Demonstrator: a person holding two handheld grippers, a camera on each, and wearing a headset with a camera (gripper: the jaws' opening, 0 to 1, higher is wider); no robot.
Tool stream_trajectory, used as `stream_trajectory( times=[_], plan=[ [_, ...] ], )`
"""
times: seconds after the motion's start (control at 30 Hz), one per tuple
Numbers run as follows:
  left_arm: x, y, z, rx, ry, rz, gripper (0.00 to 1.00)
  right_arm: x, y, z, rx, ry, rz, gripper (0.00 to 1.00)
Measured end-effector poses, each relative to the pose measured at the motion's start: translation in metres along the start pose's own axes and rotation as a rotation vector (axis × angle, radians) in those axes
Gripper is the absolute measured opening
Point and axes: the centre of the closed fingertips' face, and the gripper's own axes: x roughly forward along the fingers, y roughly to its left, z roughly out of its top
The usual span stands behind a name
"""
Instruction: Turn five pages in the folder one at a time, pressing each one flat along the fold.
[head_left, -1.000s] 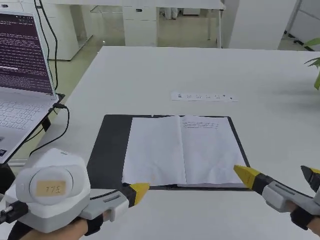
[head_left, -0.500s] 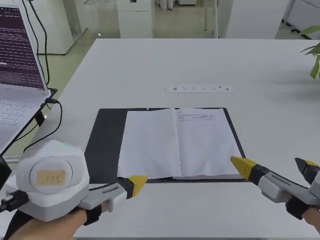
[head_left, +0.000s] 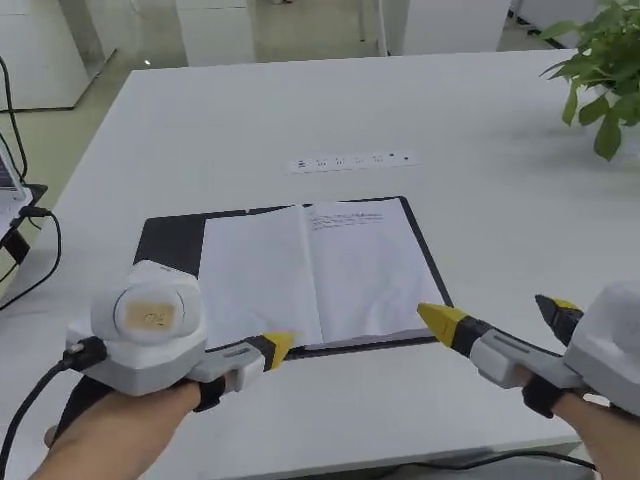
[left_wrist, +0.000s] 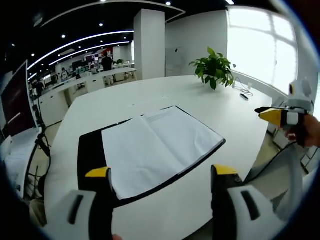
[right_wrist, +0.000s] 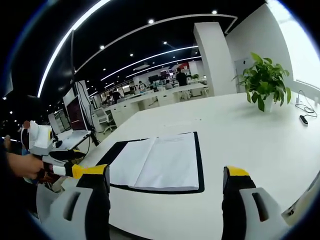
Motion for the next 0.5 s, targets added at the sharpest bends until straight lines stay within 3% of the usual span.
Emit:
stream_trajectory(
  times=[0.2, 0.5],
  plan=[
    [0.034, -0.025, 0.012, 0.02, -0.001, -0.059, 0.76, -0.001, -0.004, -0.008, 0.001, 0.011, -0.003, 0.93],
    [0.084, -0.062, 0.017, 0.023, 0.013, -0.127, 0.68, -0.003, -0.009, -0.016, 0.018, 0.019, -0.005, 0.93]
  ],
)
